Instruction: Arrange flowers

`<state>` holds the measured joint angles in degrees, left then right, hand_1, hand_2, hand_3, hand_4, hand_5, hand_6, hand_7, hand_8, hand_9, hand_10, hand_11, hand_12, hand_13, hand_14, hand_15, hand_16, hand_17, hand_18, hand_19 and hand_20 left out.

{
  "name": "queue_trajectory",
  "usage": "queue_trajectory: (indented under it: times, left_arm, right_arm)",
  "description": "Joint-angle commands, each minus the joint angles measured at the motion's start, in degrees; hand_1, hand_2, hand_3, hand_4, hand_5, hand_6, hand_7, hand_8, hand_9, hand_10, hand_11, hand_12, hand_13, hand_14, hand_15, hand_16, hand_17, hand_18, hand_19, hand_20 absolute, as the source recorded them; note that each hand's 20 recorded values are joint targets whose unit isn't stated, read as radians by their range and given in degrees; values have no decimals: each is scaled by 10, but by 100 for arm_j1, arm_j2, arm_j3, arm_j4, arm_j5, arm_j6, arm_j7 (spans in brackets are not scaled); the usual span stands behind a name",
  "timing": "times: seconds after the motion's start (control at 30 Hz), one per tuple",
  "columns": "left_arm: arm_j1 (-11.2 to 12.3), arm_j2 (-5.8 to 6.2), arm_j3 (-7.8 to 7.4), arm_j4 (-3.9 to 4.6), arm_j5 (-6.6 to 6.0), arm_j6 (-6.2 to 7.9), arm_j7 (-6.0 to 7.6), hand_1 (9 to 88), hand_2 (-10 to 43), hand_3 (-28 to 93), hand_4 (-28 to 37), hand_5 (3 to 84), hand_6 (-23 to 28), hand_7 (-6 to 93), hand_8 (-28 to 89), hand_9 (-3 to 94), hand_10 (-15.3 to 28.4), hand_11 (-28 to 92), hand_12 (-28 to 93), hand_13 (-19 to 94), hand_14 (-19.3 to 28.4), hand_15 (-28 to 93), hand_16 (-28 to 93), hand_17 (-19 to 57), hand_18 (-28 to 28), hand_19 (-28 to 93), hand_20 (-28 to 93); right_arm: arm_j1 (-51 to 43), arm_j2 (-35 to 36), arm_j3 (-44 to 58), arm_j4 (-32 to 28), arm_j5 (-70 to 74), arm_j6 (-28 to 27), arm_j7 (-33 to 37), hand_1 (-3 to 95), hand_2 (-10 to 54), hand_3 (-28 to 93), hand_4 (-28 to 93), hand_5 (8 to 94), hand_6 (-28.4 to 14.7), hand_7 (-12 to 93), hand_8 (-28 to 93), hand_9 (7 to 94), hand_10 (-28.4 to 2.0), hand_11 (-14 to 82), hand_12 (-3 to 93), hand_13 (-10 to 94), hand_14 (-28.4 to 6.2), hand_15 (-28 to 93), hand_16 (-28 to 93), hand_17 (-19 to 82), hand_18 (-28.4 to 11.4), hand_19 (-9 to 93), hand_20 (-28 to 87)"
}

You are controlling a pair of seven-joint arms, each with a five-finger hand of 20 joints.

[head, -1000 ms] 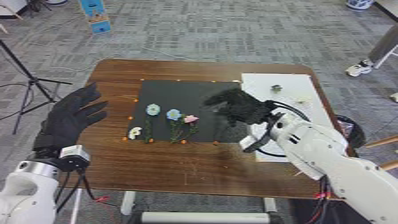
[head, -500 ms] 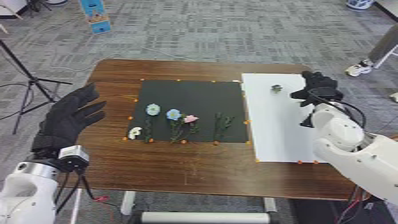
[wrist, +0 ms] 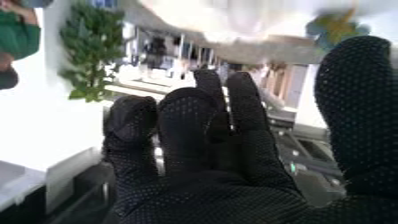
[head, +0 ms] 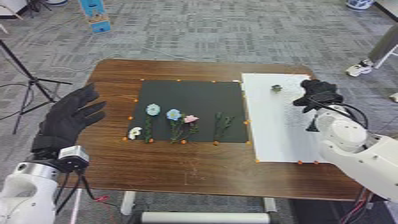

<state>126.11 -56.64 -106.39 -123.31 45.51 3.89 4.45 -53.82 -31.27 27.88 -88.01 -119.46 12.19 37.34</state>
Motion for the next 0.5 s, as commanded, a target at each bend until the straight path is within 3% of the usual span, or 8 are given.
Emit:
queue_trajectory:
  times: [0.03, 0.23, 0.33, 0.37, 0.5]
  left_arm:
    - [83, -20, -47, -67, -20, -25, 25, 238, -74, 719, -283, 291, 31, 207, -105, 245, 120, 227, 162, 237, 146, 290, 17, -79, 239, 485, 135]
    - [57, 8, -41, -64, -20, -28, 32, 238, -74, 720, -283, 290, 31, 208, -106, 244, 120, 228, 163, 237, 146, 290, 17, -79, 239, 485, 135]
    - [24, 15, -27, -53, -16, -26, 36, 238, -74, 720, -283, 291, 31, 208, -106, 245, 120, 228, 163, 237, 146, 289, 17, -79, 238, 485, 135]
    - [13, 13, -24, -49, -20, -33, 30, 238, -74, 719, -283, 291, 31, 208, -105, 245, 120, 228, 163, 237, 146, 290, 17, -79, 239, 485, 135]
    - [-5, 18, -12, -38, -23, -6, 14, 238, -74, 719, -283, 291, 32, 207, -106, 245, 120, 227, 162, 237, 147, 291, 17, -79, 239, 485, 135]
  right_arm:
    - [572, -171, -518, 386, -223, -139, -6, 365, -95, 771, -283, 440, -9, 171, -127, 450, -66, 116, 99, 646, -86, 867, 297, 328, -226, 878, 520]
    - [826, -358, -933, 776, -266, 64, -86, 374, -95, 796, -283, 493, 17, 205, -140, 506, -58, 142, 99, 669, -79, 872, 308, 340, -223, 892, 517]
    - [1021, -473, -1281, 988, -358, 444, -73, 406, -95, 807, -283, 570, 41, 289, -160, 590, -66, 199, 157, 692, -66, 878, 313, 360, -214, 913, 518]
    - [1027, -517, -1337, 1065, -436, 674, -84, 429, -95, 781, -283, 584, 43, 330, -94, 624, -69, 223, 176, 701, -62, 878, 318, 367, -212, 919, 517]
    - [1077, -512, -1401, 997, -513, 821, -222, 527, -95, 754, -281, 674, 48, 464, 11, 793, -48, 150, 445, 747, -47, 880, 330, 414, -204, 932, 542]
